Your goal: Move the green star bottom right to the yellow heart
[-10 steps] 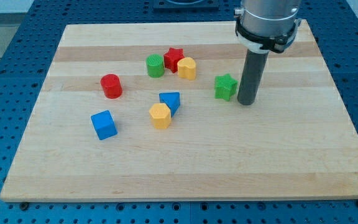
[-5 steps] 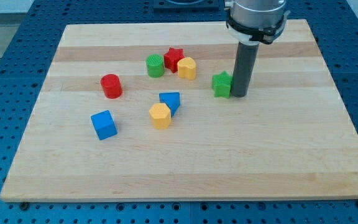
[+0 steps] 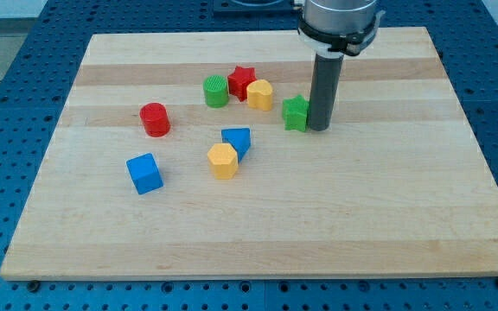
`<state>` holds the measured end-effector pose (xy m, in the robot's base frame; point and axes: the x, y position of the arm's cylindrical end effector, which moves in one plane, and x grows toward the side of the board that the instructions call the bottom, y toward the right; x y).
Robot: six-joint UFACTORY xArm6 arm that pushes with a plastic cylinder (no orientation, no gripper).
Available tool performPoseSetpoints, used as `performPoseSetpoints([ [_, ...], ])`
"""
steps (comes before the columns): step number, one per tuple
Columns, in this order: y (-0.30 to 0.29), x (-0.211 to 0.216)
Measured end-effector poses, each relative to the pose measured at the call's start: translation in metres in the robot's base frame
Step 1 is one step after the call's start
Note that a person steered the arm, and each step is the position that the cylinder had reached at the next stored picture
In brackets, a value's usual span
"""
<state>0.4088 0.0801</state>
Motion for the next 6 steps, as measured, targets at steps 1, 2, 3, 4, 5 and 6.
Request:
performPoseSetpoints([
  [1,-0.009,-0.003],
  [2,-0.016,-0.003],
  [3,-0.018,-0.003],
  [4,-0.018,-0.003],
  [5,-0.018,0.013],
  [6,-0.018,0.055],
])
